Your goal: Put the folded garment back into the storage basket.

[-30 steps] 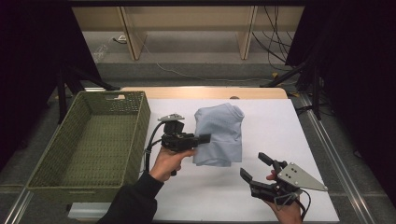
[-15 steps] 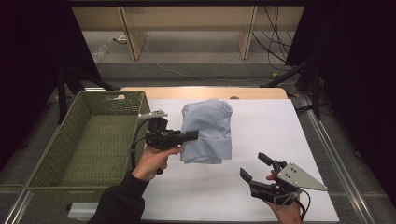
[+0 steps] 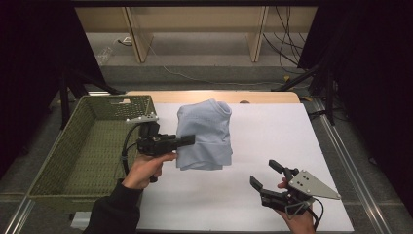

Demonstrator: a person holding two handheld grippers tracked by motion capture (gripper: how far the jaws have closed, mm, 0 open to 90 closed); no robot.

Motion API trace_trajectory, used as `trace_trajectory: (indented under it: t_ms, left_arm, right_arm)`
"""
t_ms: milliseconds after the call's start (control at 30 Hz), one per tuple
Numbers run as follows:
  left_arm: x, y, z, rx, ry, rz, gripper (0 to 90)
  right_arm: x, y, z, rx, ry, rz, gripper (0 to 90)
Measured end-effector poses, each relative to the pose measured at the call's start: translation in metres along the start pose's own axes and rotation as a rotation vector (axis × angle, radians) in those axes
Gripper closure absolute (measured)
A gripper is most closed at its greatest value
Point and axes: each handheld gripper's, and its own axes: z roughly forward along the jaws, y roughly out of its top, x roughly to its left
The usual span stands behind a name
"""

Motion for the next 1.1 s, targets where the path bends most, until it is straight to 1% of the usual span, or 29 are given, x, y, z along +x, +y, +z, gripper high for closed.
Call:
trace_trajectory:
  t_ms: [167, 233, 267, 333, 467, 567, 600, 667, 733, 767, 833, 867, 967, 1000, 1100]
  left_arm:
    - [0.001, 0.002, -0.007, -0.005, -0.001, 0.003, 74.6]
    - [0.002, 0.004, -0.011, -0.010, -0.004, 0.000, 74.5]
    - [0.002, 0.006, -0.016, -0.016, -0.006, -0.004, 74.4]
    - [0.003, 0.008, -0.019, -0.019, -0.006, -0.004, 74.4]
    - [0.003, 0.012, -0.029, -0.032, -0.003, 0.002, 74.4]
    - [0.002, 0.015, -0.036, -0.037, 0.007, 0.016, 74.4]
    - [0.002, 0.016, -0.039, -0.042, 0.014, 0.024, 74.4]
    - [0.002, 0.017, -0.043, -0.052, 0.019, 0.026, 74.4]
    - [0.004, 0.018, -0.049, -0.064, 0.019, 0.019, 74.4]
    - [0.004, 0.018, -0.049, -0.064, 0.019, 0.019, 74.5]
    - [0.008, 0.020, -0.057, -0.083, 0.028, 0.012, 74.4]
    - [0.008, 0.020, -0.057, -0.083, 0.028, 0.012, 74.4]
    - [0.011, 0.023, -0.067, -0.106, 0.035, 0.006, 74.4]
    - [0.013, 0.024, -0.074, -0.121, 0.040, 0.004, 74.4]
    - [0.015, 0.025, -0.083, -0.136, 0.058, 0.007, 74.4]
  right_arm:
    - [0.000, 0.000, 0.000, 0.000, 0.000, 0.000, 21.4]
    - [0.000, 0.000, 0.000, -0.002, 0.000, -0.003, 21.4]
    - [0.000, 0.000, 0.000, 0.000, 0.000, -0.002, 21.4]
    - [0.000, 0.000, 0.000, 0.000, 0.000, -0.002, 21.4]
    - [0.000, 0.000, 0.000, -0.001, 0.000, -0.003, 21.4]
    - [0.000, 0.000, 0.000, -0.002, 0.000, -0.005, 21.4]
    - [0.000, 0.000, 0.000, -0.002, 0.000, -0.005, 21.4]
    - [0.000, 0.000, 0.000, -0.002, 0.000, -0.005, 21.4]
    - [0.000, 0.000, 0.000, -0.003, -0.001, -0.005, 21.4]
    - [0.000, 0.000, 0.000, -0.003, -0.001, -0.005, 21.4]
    - [0.000, 0.000, 0.000, -0.004, 0.000, -0.005, 21.4]
    - [0.000, 0.000, 0.000, -0.003, 0.000, -0.006, 21.4]
    - [0.000, 0.000, 0.000, -0.003, -0.001, -0.005, 21.4]
    - [0.000, 0.000, 0.000, -0.003, 0.000, -0.005, 21.4]
    - [0.000, 0.000, 0.000, -0.004, 0.000, -0.005, 21.5]
